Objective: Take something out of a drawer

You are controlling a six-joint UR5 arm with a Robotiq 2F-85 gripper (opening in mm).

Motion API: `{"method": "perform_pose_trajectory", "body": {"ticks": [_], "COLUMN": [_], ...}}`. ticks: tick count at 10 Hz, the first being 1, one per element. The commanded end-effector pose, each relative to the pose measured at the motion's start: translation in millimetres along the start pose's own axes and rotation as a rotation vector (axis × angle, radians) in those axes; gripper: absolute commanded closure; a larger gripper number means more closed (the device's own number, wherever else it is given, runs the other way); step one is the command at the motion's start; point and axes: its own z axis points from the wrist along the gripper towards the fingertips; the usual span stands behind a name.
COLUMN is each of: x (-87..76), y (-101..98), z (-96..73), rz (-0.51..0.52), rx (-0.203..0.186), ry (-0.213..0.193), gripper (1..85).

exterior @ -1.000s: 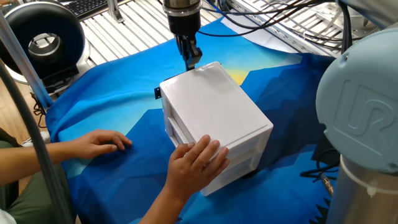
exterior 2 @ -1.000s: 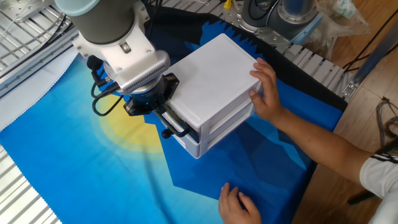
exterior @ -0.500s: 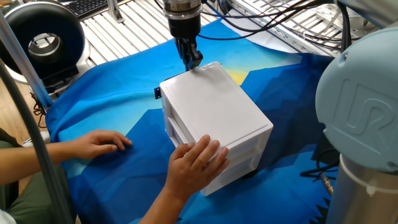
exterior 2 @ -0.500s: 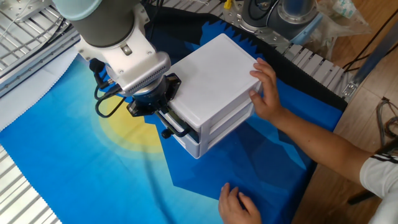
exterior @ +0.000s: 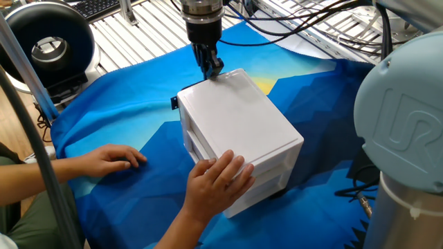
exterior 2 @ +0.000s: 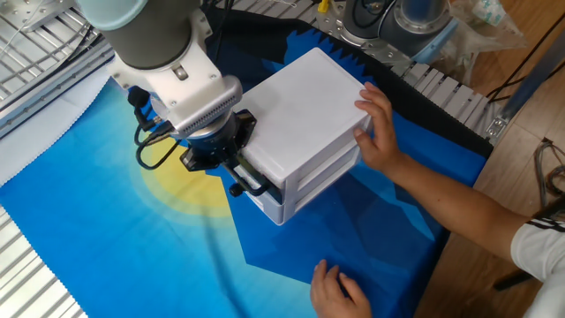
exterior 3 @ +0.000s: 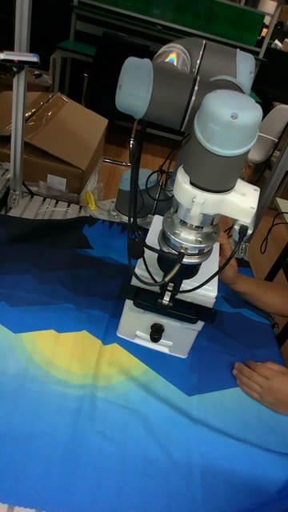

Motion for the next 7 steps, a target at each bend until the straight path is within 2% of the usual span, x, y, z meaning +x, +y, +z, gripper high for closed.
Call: {"method": "perform_pose_trajectory", "body": {"ticks": [1, 4, 7], "x": [-2.6, 1.4, -2.7], "y": [-16.3, -35.0, -56.6], "z": [-2.2, -8.6, -11.0], "rz": [-0.019, -0.051, -0.073], "rx": [0.054, 0.084, 0.112], "ry": [-0.02, -0.021, -0.036], "gripper": [84.7, 84.7, 84.7]}}
